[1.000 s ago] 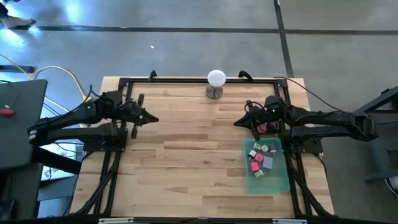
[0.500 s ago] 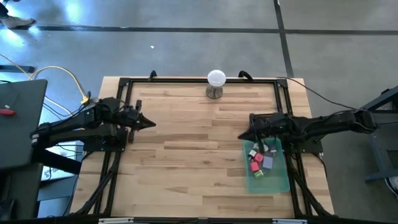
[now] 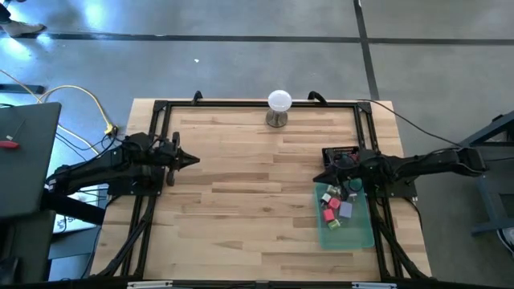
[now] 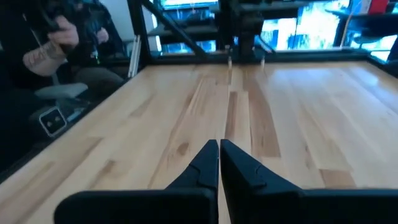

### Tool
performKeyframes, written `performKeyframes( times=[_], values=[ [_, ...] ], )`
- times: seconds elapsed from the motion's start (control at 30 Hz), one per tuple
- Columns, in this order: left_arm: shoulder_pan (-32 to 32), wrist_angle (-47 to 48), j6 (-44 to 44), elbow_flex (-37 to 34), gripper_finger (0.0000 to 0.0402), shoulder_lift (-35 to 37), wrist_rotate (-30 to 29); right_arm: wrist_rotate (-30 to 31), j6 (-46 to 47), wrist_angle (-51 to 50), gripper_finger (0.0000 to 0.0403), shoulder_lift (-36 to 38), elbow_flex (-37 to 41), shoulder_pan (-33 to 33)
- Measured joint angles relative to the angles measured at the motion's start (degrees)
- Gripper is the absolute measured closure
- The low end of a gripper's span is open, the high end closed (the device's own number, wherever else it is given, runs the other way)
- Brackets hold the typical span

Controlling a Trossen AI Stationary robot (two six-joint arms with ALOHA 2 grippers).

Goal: Pick & Place Office items
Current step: Return to Home Position

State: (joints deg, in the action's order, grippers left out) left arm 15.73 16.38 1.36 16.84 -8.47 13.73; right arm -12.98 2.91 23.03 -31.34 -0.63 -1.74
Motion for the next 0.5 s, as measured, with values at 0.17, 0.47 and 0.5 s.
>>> performKeyframes(
  times=[0.17,0.47,0.5],
  values=[
    [0.0,-0.3,0.9,-3.0,0.0401,1.8,1.0,-2.9,0.5,-1.1,0.04,1.4,0.1,-2.5],
    [0.0,-0.2,2.8,-5.0,0.0401,5.1,1.7,-5.4,1.7,-3.9,0.04,4.3,0.2,-6.1],
    [0.0,-0.2,3.0,-5.0,0.0401,5.8,1.8,-5.5,1.7,-4.2,0.04,4.9,0.2,-6.3]
  ],
)
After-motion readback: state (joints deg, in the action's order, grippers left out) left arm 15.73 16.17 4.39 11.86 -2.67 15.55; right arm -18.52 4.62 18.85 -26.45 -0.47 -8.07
